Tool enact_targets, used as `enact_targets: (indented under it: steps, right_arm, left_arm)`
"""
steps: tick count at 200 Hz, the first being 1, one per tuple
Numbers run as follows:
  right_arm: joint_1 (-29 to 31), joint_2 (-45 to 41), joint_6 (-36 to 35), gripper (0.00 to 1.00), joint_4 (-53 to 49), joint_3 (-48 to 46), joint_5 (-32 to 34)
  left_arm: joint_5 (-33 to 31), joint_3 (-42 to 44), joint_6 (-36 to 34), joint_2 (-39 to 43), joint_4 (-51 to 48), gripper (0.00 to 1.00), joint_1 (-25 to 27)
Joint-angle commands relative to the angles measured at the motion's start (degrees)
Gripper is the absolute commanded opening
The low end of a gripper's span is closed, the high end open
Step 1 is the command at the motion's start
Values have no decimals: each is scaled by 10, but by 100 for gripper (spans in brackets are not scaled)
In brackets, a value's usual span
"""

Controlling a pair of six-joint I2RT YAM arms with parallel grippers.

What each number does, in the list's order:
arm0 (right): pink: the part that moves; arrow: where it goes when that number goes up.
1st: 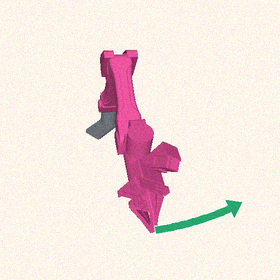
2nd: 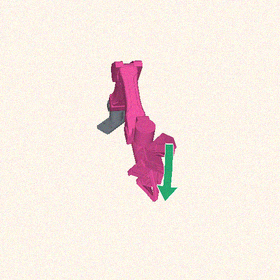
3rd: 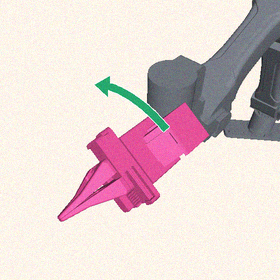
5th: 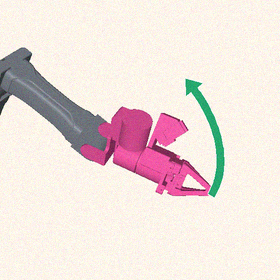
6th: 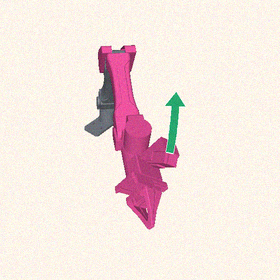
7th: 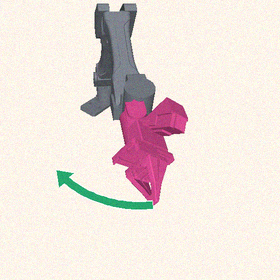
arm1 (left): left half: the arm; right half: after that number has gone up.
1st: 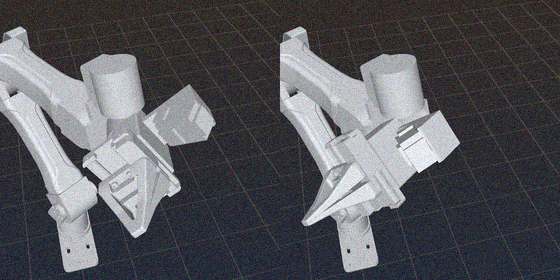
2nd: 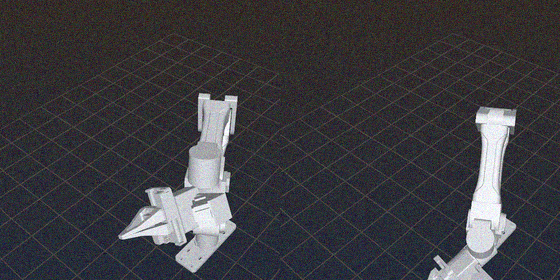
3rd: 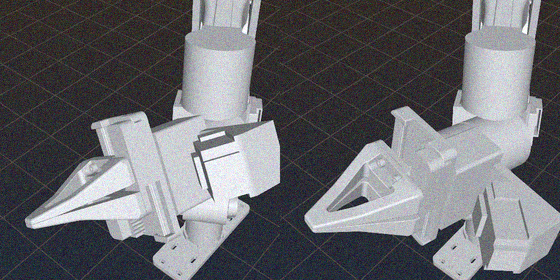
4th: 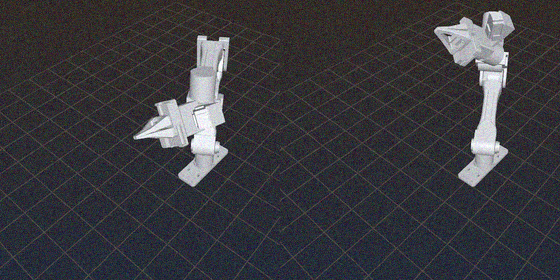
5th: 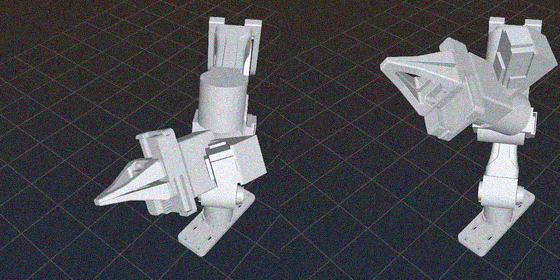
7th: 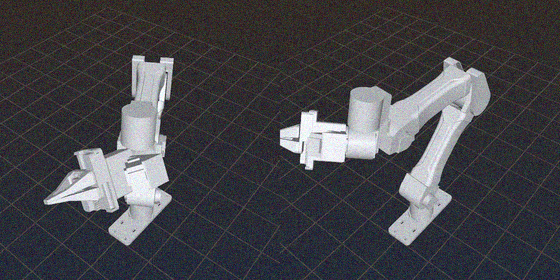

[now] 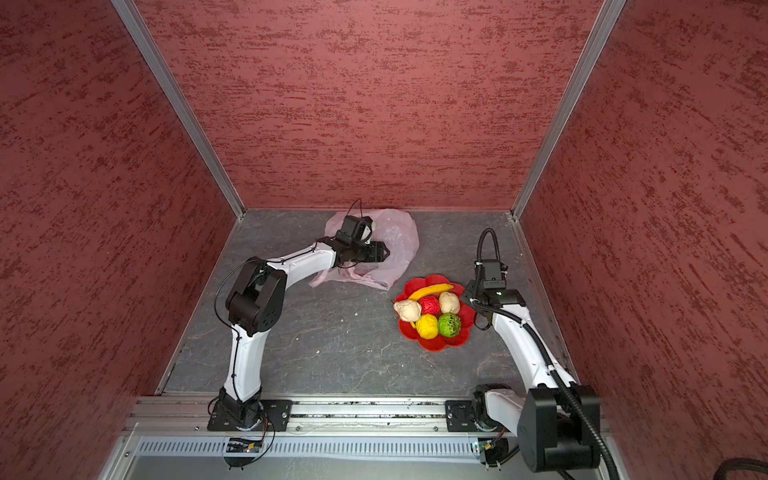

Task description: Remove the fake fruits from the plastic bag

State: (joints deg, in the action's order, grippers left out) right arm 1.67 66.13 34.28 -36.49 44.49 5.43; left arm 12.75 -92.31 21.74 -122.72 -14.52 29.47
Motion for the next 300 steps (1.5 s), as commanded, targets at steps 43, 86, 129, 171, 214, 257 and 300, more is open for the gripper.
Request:
enact_targets:
  steps: [43,86,129,171,214,257,300]
  right_arm:
    - [-39,58,-15,33,41,-7,8]
    - [-46,105,-44,30,57,2,9]
    - [-46,133,-77,26,70,5,-1]
    - [-46,137,-97,25,93,-12,-40]
    - [-44,123,-113,24,110,-23,-90]
    - [-18,125,-105,24,116,-27,-107]
    - [44,128,-66,24,112,-22,-95]
  left_arm:
    - [23,55,39,37,49,73,-41]
    - [68,94,64,99,74,74,-18]
    - [93,119,74,166,81,74,-1]
    - [89,146,79,226,75,75,-2]
    - [72,180,80,278,77,75,-11]
    - [75,217,86,321,83,75,-32]
    - [70,257,86,373,77,76,-59]
